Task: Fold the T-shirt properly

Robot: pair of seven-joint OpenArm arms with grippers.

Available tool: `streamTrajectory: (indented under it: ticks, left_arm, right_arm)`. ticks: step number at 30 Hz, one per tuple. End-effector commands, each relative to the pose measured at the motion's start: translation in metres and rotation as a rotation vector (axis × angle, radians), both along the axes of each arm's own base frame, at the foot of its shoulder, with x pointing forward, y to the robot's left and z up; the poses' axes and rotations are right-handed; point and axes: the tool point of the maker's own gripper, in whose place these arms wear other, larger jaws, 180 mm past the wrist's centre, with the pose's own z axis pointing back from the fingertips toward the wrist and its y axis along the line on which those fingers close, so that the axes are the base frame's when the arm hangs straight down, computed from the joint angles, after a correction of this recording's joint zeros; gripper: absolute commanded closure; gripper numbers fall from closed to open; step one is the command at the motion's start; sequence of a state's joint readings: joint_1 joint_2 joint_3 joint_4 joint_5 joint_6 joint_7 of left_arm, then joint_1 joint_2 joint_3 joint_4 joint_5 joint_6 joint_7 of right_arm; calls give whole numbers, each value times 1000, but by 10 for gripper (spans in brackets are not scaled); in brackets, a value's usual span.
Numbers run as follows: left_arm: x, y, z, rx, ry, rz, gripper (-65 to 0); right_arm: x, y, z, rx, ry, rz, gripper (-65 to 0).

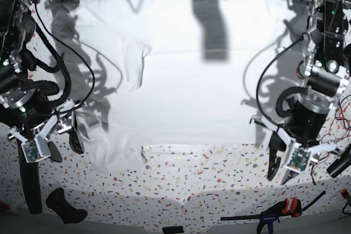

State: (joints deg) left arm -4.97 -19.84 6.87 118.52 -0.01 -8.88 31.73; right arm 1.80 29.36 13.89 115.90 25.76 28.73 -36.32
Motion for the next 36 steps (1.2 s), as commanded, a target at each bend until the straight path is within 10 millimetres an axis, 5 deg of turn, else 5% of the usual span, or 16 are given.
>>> streamTrajectory:
  ticks: [1, 15, 21, 28, 36]
  left_arm:
    - [1, 0, 20, -6, -64, -3, -159]
    - [13, 8, 36, 25, -109, 6, -159]
    - [36, 27, 2, 34, -8, 59, -159]
    - [100, 75, -57, 66, 204, 138, -159]
    - [157, 136, -91, -65, 471, 201, -159]
  right_arm:
    - [2, 0, 19, -2, -61, 8, -320]
    - [4, -1, 20, -11, -51, 1, -320]
    - [4, -1, 20, -11, -51, 1, -320]
    - [4, -1, 20, -11, -51, 1, -320]
    - [4, -2, 18, -14, -42, -1, -320]
